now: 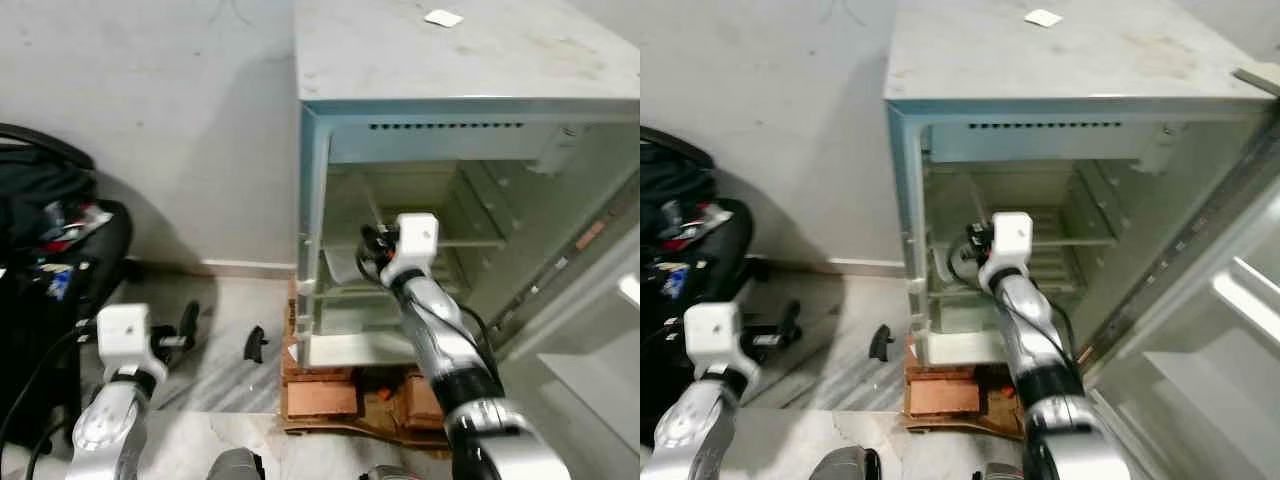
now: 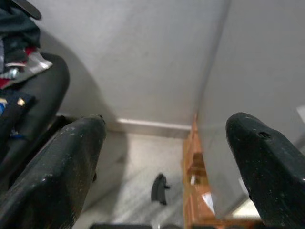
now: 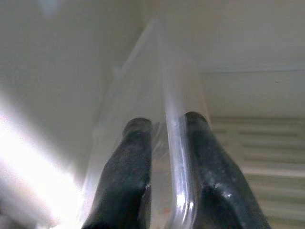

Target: Restocking fridge

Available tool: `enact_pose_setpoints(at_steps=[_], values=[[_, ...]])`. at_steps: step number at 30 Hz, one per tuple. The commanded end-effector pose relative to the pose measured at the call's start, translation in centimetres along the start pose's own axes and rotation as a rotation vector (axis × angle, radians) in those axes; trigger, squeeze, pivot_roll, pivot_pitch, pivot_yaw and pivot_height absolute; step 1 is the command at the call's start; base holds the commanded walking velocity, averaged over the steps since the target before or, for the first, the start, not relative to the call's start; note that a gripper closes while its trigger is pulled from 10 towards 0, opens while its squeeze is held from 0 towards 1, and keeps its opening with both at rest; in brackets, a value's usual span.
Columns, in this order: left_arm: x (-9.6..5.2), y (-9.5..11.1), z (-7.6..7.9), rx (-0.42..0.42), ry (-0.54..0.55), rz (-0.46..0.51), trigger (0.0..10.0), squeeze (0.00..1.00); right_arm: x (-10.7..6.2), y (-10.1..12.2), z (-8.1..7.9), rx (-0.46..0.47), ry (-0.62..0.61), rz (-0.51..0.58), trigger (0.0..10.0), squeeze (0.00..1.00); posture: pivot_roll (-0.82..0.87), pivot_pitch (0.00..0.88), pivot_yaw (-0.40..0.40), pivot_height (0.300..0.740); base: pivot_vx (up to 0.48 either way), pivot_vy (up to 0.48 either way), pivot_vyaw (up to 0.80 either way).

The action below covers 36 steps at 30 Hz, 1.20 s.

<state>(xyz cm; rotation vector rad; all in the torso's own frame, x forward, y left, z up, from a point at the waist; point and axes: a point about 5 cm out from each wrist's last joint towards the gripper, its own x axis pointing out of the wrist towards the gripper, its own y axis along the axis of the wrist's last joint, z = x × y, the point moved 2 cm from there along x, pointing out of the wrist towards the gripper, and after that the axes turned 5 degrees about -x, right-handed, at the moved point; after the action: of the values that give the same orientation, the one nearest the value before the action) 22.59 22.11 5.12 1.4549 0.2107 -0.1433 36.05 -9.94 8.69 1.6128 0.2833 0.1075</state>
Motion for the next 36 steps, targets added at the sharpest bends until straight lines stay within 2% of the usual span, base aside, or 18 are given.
enact_pose_setpoints(at_steps=[1, 3, 7, 9, 11, 15, 16, 17, 22, 31, 36], values=[[-0.5, 0.6, -0.2, 0.01, 0.013, 0.012, 10.0, 0.0, 0.4, -0.4, -0.1, 0.023, -0.017, -0.029, 10.0, 0.0, 0.15, 0.195, -0.036, 0.74, 0.0, 0.0, 0.0], [-1.3, 0.7, -0.4, 0.01, 0.028, 0.006, 10.0, 0.0, 1.3, 0.3, 0.0, 0.038, -0.035, -0.025, 10.0, 0.0, 0.16, 0.202, -0.036, 0.74, 0.0, 0.0, 0.0], [-2.0, 0.6, -0.6, 0.009, 0.041, 0.0, 10.0, 0.0, 1.6, 0.6, 0.1, 0.049, -0.047, -0.028, 10.0, 0.0, 0.17, 0.221, -0.036, 0.74, 0.0, 0.0, 0.0], [-3.2, 0.5, -1.2, 0.022, 0.051, -0.023, 10.0, 0.0, 2.1, 0.5, -0.1, 0.142, -0.081, -0.05, 10.0, 0.0, 0.19, 0.249, -0.019, 0.74, 0.0, 0.0, 0.0], [-3.9, 0.6, -1.4, 0.033, 0.05, -0.037, 10.0, 0.0, 2.3, 0.0, -0.3, 0.231, -0.115, -0.083, 10.0, 0.0, 0.2, 0.265, -0.022, 0.74, 0.0, 0.0, 0.0], [-4.0, 1.1, -1.4, 0.041, 0.053, -0.034, 10.0, 0.0, 2.4, -0.4, -0.9, 0.284, -0.121, -0.112, 10.0, 0.0, 0.22, 0.278, -0.028, 0.74, 0.0, 0.0, 0.0], [-4.6, 1.5, -1.3, 0.053, 0.058, -0.035, 10.0, 0.0, 2.7, -0.6, -2.0, 0.317, -0.104, -0.139, 10.0, 0.0, 0.24, 0.297, -0.027, 0.74, 0.0, 0.0, 0.0], [-4.9, 1.6, -1.3, 0.055, 0.059, -0.037, 10.0, 0.0, 2.7, -0.6, -2.2, 0.328, -0.1, -0.145, 10.0, 0.0, 0.24, 0.3, -0.027, 0.74, 0.0, 0.0, 0.0], [-6.0, 1.4, -1.4, 0.063, 0.06, -0.068, 10.0, 0.0, 3.2, -0.2, -3.1, 0.491, -0.135, -0.172, 10.0, 0.0, 0.26, 0.319, -0.028, 0.74, 0.0, 0.0, 0.0], [-6.1, 1.8, -1.2, 0.061, 0.07, -0.071, 10.0, 0.0, 4.3, 2.0, -3.5, 0.66, -0.16, -0.13, 10.0, 0.0, 0.27, 0.314, -0.046, 0.74, 0.0, 0.0, 0.0], [-6.9, 1.7, -1.2, 0.059, 0.085, -0.075, 10.0, 0.0, 4.7, 3.3, -3.6, 0.763, -0.136, -0.086, 10.0, 0.0, 0.29, 0.323, -0.062, 0.74, 0.0, 0.0, 0.0]])
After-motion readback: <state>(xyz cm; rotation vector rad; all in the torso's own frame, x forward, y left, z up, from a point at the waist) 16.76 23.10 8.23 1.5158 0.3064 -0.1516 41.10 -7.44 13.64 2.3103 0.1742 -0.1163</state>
